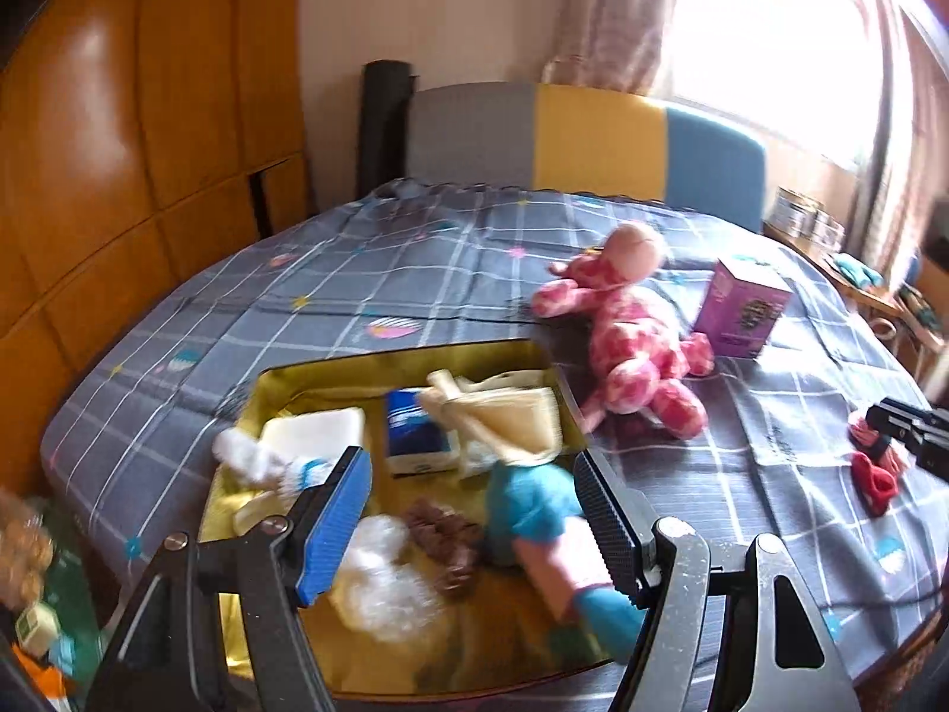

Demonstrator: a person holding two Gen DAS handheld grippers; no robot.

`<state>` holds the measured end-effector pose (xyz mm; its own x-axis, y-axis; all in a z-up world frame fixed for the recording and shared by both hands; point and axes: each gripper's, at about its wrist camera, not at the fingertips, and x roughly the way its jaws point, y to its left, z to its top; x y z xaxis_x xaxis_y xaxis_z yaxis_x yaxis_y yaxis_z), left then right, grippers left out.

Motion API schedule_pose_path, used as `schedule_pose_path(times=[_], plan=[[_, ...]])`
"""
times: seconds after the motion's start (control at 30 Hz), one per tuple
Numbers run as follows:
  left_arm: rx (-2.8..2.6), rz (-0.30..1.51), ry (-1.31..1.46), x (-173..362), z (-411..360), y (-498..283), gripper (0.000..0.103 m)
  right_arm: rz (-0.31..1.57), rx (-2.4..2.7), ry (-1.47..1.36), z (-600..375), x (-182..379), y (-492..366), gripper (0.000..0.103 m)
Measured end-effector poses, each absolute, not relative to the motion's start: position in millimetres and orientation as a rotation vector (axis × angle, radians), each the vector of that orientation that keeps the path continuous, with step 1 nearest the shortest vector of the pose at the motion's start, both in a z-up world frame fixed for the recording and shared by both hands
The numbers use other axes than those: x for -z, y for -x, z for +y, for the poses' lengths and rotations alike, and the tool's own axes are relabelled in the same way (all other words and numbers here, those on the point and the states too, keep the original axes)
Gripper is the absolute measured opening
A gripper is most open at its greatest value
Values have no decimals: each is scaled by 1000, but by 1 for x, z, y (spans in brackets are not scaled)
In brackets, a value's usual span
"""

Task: Organize soft objects
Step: 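Move both tools back toward the red sock and pink towel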

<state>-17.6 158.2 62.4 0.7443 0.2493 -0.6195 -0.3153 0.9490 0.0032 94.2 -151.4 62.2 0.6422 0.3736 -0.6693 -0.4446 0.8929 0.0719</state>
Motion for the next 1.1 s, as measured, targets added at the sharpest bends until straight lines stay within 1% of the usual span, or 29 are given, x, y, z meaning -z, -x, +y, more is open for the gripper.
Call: schedule_pose_path(times=[0.27,0.5,0.83,1.1], plan=[[-188,673,31,-67,110,-13,72,721,-300,24,-227,-70,-102,35],[-95,694,-12,-64,71,-37,72,727,-209,-2,-268,-66,-98,36],[34,743,-61,-53,14,-65,72,731,-124,-86,-309,-60,-91,36],[127,787,-91,-43,-30,-92,72,766,-123,-232,-335,-52,-91,37]])
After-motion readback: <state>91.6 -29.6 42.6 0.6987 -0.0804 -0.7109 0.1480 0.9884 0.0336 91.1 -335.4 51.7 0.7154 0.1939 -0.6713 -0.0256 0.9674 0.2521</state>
